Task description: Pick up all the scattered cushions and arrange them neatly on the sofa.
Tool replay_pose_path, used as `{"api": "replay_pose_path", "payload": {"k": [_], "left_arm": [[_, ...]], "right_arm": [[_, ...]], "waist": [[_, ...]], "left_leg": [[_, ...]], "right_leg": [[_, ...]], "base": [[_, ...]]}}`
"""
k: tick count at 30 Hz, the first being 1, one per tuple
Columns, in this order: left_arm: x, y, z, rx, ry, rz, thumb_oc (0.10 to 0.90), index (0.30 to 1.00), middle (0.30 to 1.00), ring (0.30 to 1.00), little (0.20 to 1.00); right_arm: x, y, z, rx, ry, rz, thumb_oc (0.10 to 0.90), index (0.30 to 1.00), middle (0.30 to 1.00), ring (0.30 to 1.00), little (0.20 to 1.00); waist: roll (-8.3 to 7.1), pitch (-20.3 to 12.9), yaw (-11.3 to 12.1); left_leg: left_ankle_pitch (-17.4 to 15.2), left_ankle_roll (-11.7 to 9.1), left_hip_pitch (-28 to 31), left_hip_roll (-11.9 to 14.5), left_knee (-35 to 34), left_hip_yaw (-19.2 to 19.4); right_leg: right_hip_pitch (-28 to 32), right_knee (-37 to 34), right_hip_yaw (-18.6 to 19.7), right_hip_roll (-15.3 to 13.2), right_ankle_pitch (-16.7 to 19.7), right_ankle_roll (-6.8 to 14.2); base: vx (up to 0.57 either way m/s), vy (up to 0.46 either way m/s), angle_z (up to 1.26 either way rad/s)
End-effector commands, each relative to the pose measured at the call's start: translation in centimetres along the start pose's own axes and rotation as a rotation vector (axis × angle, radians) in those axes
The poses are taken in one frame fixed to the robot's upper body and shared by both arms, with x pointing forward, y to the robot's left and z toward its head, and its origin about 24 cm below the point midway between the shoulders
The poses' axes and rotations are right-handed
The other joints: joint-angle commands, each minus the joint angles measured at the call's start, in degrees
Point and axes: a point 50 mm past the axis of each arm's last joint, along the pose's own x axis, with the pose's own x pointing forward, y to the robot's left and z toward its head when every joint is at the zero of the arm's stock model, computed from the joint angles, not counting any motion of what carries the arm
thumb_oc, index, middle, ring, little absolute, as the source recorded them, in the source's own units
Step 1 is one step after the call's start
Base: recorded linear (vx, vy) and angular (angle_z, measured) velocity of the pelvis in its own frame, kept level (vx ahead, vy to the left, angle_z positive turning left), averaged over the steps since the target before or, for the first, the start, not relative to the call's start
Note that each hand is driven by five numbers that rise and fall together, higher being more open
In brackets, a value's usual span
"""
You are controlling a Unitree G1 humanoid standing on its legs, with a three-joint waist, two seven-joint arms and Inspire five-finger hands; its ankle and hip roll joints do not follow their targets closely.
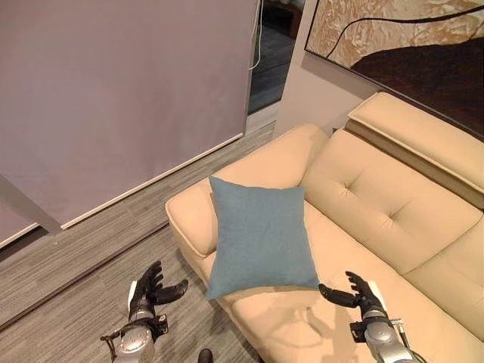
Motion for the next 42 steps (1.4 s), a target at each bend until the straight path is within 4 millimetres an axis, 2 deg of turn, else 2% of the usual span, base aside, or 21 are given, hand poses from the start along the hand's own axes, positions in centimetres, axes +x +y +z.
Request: {"api": "replay_pose_path", "payload": {"k": [1, 4, 5, 7, 10, 14, 15, 17, 19, 21, 25, 33, 37, 42], "left_arm": [[1.6, -1.1, 5.2, -0.044, -0.222, -0.019, 0.800, 0.900, 0.900, 0.900, 0.900], [2.5, -3.6, 8.1, -0.043, -0.307, -0.092, 0.800, 0.900, 0.900, 0.900, 0.900], [2.5, -3.7, 8.1, -0.044, -0.309, -0.092, 0.800, 0.900, 0.900, 0.900, 0.900], [3.1, -5.5, 10.9, -0.010, -0.394, -0.150, 0.800, 0.900, 0.900, 0.900, 0.900], [3.6, -7.7, 13.2, -0.004, -0.452, -0.200, 0.800, 0.900, 0.900, 0.900, 0.900], [4.1, -9.6, 15.6, 0.027, -0.506, -0.229, 0.800, 0.900, 0.900, 0.900, 0.900], [4.3, -10.0, 16.7, 0.042, -0.527, -0.225, 0.800, 0.900, 0.900, 0.900, 0.900], [4.4, -10.2, 17.1, 0.047, -0.533, -0.224, 0.800, 0.900, 0.900, 0.900, 0.900], [4.8, -10.7, 18.2, 0.052, -0.544, -0.224, 0.800, 0.900, 0.900, 0.900, 0.900], [4.8, -10.9, 18.6, 0.056, -0.555, -0.226, 0.800, 0.900, 0.900, 0.900, 0.900], [4.7, -11.6, 19.2, 0.086, -0.569, -0.246, 0.800, 0.900, 0.900, 0.900, 0.900], [4.4, -12.1, 19.0, 0.114, -0.575, -0.291, 0.800, 0.900, 0.900, 0.900, 0.900], [4.5, -11.8, 19.3, 0.119, -0.585, -0.287, 0.800, 0.900, 0.900, 0.900, 0.900], [4.3, -11.8, 21.2, 0.106, -0.639, -0.283, 0.800, 0.900, 0.900, 0.900, 0.900]], "right_arm": [[1.3, -2.2, 4.3, 0.030, -0.161, -0.098, 0.800, 0.900, 0.900, 0.900, 0.900], [2.0, -3.1, 7.3, 0.075, -0.244, -0.137, 0.800, 0.900, 0.900, 0.900, 0.900], [2.1, -3.1, 7.4, 0.075, -0.245, -0.138, 0.800, 0.900, 0.900, 0.900, 0.900], [2.5, -4.1, 10.6, 0.092, -0.338, -0.167, 0.800, 0.900, 0.900, 0.900, 0.900], [2.7, -4.5, 13.2, 0.112, -0.406, -0.181, 0.800, 0.900, 0.900, 0.900, 0.900], [2.9, -4.6, 16.2, 0.141, -0.470, -0.191, 0.800, 0.900, 0.900, 0.900, 0.900], [3.0, -4.6, 17.6, 0.150, -0.498, -0.196, 0.800, 0.900, 0.900, 0.900, 0.900], [3.0, -4.8, 18.1, 0.157, -0.506, -0.204, 0.800, 0.900, 0.900, 0.900, 0.900], [2.9, -5.5, 19.9, 0.186, -0.546, -0.226, 0.800, 0.900, 0.900, 0.900, 0.900], [2.9, -5.9, 20.5, 0.197, -0.556, -0.239, 0.800, 0.900, 0.900, 0.900, 0.900], [2.8, -8.0, 22.3, 0.245, -0.597, -0.296, 0.800, 0.900, 0.900, 0.900, 0.900], [2.7, -10.3, 24.0, 0.274, -0.622, -0.332, 0.800, 0.900, 0.900, 0.900, 0.900], [2.9, -10.1, 24.4, 0.266, -0.611, -0.319, 0.800, 0.900, 0.900, 0.900, 0.900], [3.0, -9.0, 25.0, 0.293, -0.607, -0.269, 0.800, 0.900, 0.900, 0.900, 0.900]], "waist": [[-1.50, -1.5, 0.2], [-0.97, 0.9, -0.5], [-0.96, 0.8, -0.5], [-0.22, 2.8, -1.4], [0.33, 3.4, -2.5], [0.58, 3.3, -3.6], [0.59, 3.4, -3.9], [0.65, 3.6, -4.0], [0.74, 3.9, -4.4], [0.72, 4.0, -4.5], [1.01, 4.3, -4.6], [1.81, 5.0, -4.0], [2.27, 5.4, -3.3], [2.91, 6.0, -2.5]], "left_leg": [[-5.0, -1.1, 0.7, -2.3, 0.2, 0.5], [-3.7, -1.7, -2.6, -2.0, 0.2, -0.1], [-3.7, -1.7, -2.8, -2.0, 0.2, -0.1], [-2.3, -2.5, -7.4, -2.0, 0.2, -0.4], [-0.8, -3.1, -11.6, -2.0, 0.2, -0.4], [0.4, -3.6, -15.7, -1.8, 0.2, 0.0], [0.7, -3.7, -17.0, -1.5, 0.2, 0.3], [0.6, -3.8, -17.2, -1.4, 0.2, 0.5], [0.8, -4.0, -18.4, -1.3, 0.2, 0.7], [1.0, -4.0, -19.0, -1.3, 0.2, 0.8], [1.0, -4.2, -20.5, -1.3, 0.2, 0.9], [1.6, -4.6, -22.9, -1.7, 0.2, 1.0], [1.6, -4.7, -23.7, -1.6, 0.2, 1.1], [2.1, -4.8, -25.3, -1.8, 0.2, 0.6]], "right_leg": [[-0.9, 2.0, 0.2, -2.6, -2.7, 5.4], [-3.4, 1.7, 0.0, -2.5, -2.4, 5.3], [-3.6, 1.8, -0.1, -2.5, -2.5, 5.3], [-8.9, 3.1, 0.2, -2.5, -1.9, 5.0], [-13.1, 4.3, 0.2, -2.6, -1.4, 4.7], [-17.2, 4.9, 0.5, -2.8, -0.6, 4.7], [-18.5, 4.9, 0.8, -2.8, -0.2, 4.8], [-18.9, 4.9, 1.0, -2.7, -0.1, 4.8], [-20.3, 4.7, 1.6, -2.7, 0.5, 4.9], [-20.9, 4.5, 1.8, -2.8, 0.8, 5.0], [-22.4, 4.0, 2.3, -2.6, 1.3, 5.2], [-24.5, 3.2, 2.4, -2.9, 2.2, 5.5], [-25.4, 3.2, 2.5, -2.9, 2.3, 5.5], [-26.8, 3.0, 2.4, -2.9, 2.7, 5.6]], "base": [[-0.07, -0.086, 0.19], [-0.15, -0.066, 0.10], [-0.15, -0.031, 0.14], [-0.21, -0.032, 0.24], [-0.13, -0.021, 0.13], [-0.06, -0.029, 0.08], [-0.04, -0.027, -0.05], [-0.02, -0.029, -0.10], [-0.02, -0.035, -0.13], [-0.02, -0.017, -0.09], [0.00, -0.010, -0.03], [0.01, -0.017, -0.01], [0.00, -0.005, -0.01], [-0.01, -0.008, 0.00]]}}
